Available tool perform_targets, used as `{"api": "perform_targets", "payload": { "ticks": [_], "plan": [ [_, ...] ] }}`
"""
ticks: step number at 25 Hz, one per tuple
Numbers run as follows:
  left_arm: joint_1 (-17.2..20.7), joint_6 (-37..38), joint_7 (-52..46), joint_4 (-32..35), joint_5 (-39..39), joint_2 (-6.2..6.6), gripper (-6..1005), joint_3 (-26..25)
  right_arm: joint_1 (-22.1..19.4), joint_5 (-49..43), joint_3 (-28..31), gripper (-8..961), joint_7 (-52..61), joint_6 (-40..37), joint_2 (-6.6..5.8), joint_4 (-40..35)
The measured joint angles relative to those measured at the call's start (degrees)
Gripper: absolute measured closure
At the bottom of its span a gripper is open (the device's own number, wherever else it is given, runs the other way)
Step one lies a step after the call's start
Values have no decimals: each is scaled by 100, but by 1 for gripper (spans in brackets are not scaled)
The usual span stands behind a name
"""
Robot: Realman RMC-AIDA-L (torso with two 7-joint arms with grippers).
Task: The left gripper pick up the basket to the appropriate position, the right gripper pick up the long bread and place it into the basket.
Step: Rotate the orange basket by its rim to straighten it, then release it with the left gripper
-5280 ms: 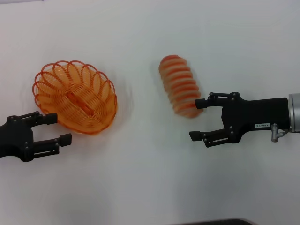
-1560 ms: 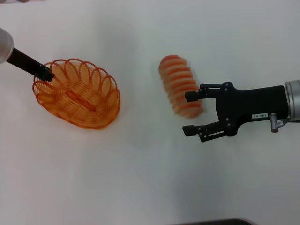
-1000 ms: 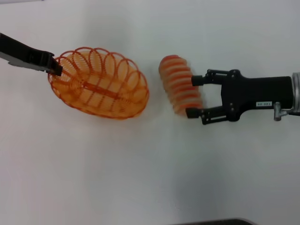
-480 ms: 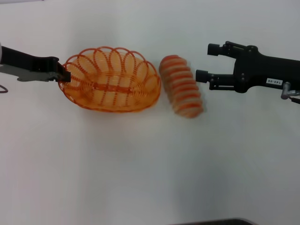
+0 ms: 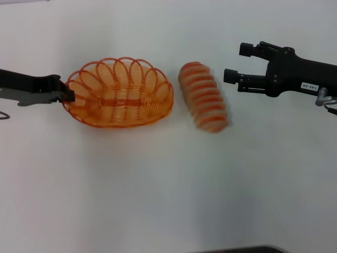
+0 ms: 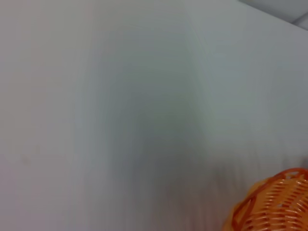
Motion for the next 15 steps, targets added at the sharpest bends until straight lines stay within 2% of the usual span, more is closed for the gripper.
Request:
{"api": "perform_targets", "payload": {
  "ticks": [15],
  "plan": [
    [102,-104,272,-213,-304,26,927,144,36,0,-28,12,19,14,0,69]
  ]
}}
